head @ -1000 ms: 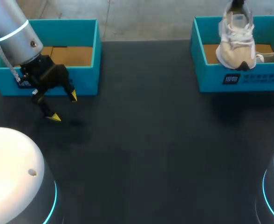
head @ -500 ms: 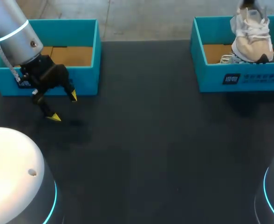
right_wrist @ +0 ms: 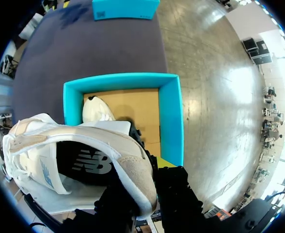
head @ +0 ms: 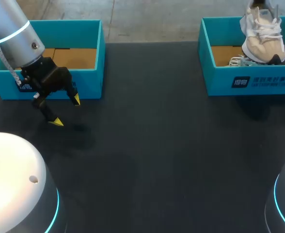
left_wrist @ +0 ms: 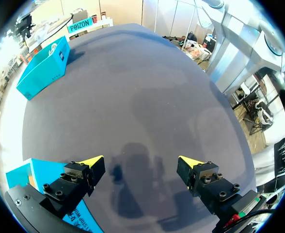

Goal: Take the shoe out of the shoebox, open the shoe tongue, remove and reinsert the insole, then place the shoe into the shoebox

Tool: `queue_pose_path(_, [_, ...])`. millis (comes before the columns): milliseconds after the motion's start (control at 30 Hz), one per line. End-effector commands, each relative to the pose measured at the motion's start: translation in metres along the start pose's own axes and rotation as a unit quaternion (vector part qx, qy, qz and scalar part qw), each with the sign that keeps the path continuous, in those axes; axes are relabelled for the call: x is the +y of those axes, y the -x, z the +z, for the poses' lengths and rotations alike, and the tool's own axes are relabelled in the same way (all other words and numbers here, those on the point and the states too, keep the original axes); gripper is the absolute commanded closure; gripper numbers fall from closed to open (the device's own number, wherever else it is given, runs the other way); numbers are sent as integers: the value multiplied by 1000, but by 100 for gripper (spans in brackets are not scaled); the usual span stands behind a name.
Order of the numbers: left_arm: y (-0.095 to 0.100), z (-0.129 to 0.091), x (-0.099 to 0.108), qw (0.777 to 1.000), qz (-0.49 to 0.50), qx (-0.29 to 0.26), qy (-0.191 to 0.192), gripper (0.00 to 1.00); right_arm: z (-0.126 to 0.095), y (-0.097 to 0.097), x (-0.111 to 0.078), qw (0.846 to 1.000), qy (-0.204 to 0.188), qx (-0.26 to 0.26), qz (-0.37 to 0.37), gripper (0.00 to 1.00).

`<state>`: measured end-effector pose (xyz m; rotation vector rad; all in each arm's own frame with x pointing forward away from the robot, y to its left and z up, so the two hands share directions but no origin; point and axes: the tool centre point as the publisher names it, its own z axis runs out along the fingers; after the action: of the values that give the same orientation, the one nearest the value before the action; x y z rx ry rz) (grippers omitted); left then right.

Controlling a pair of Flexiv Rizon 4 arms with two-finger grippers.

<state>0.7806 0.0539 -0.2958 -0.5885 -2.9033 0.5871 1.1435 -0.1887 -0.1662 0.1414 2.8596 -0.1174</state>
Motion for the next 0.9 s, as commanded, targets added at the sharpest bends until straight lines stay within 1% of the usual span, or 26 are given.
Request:
queue_pose_path(33, [-1, -4, -1, 1000, -10, -6, -1, 0, 12, 15, -12, 1000, 5, 18, 3, 100])
queue_pose_path(200, [-1, -10, 2, 1000, -21, -1, -11, 0, 17, 19, -18, 1000, -3, 21, 2, 100])
queue_pose_path(367, [-5, -15, 4, 999, -42, -4, -5, 0, 18, 21, -20, 1000, -9, 19, -4, 100])
queue_pose_path(400, [-5, -16, 5, 999, -50, -10, 1, 0, 18, 21, -21, 1000, -10, 19, -3, 100])
queue_pose_path(433, [-5, -16, 5, 998, -60, -21, 9, 0, 19, 21, -22, 1000, -10, 19, -2, 100])
queue_pose_path(533, [-2, -20, 8, 995, -93, -23, 7, 0, 20, 22, -26, 1000, -11, 17, 2, 100])
queue_pose_path(600, [2, -25, 10, 992, -127, -26, 3, 0, 20, 23, -28, 1000, -12, 17, 6, 100])
queue_pose_path(733, [6, -34, 14, 980, -195, -40, 7, 0, 19, 24, -32, 1000, -15, 18, 20, 100])
queue_pose_path(800, [7, -38, 16, 972, -229, -42, 10, 0, 19, 24, -32, 1000, -15, 18, 20, 100])
queue_pose_path(900, [10, -45, 20, 956, -290, -48, 23, 0, 19, 24, -32, 1000, -15, 18, 20, 100])
